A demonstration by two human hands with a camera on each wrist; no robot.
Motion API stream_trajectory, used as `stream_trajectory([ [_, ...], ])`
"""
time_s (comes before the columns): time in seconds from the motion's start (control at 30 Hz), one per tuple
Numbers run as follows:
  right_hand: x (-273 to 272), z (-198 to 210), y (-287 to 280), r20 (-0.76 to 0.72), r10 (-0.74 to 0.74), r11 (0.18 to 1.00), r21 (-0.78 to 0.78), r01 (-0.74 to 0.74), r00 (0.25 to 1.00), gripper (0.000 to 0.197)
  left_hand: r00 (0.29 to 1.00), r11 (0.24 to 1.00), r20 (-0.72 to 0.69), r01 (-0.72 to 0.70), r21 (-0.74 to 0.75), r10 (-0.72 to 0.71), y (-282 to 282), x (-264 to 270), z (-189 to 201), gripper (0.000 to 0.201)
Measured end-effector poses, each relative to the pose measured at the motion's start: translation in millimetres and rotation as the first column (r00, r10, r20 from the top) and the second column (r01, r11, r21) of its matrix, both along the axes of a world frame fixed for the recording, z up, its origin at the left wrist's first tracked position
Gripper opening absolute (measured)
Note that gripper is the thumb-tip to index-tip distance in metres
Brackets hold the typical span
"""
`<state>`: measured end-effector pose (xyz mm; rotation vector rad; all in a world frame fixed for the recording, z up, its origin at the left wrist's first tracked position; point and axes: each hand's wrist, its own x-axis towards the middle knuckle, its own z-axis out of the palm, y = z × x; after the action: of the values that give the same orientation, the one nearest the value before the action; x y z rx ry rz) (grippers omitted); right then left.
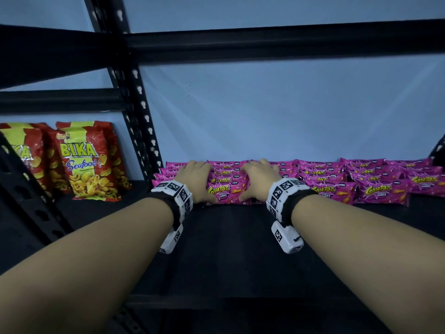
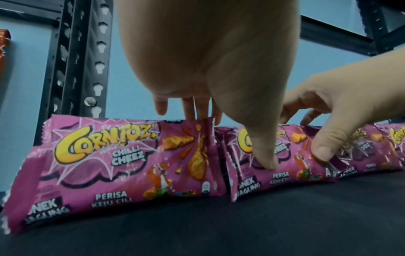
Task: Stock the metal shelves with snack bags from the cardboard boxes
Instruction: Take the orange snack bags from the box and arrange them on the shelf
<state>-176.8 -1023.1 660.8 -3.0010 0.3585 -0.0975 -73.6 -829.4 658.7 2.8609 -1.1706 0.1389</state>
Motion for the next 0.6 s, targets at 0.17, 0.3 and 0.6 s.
stream_trajectory([
  [0.17, 0, -3, -1, 0.022, 0.009, 1.000, 0.001, -0.009, 1.000, 0.089, 1.000, 1.000, -0.017, -0.007, -0.027, 0.007, -2, 7, -1, 0.099],
  [0.3, -2, -5, 1, 0.038, 0.022, 0.999, -0.038, -0.021, 0.999, 0.089, 0.999, 1.000, 0.020, -0.029, -0.012, 0.029, -5, 5, 0, 0.096],
  [0.6, -12, -8, 2, 0.079, 0.076, 0.991, -0.116, -0.067, 0.994, 0.081, 0.996, 1.000, 0.085, -0.023, 0.004, 0.023, -3, -3, 2, 0.081],
])
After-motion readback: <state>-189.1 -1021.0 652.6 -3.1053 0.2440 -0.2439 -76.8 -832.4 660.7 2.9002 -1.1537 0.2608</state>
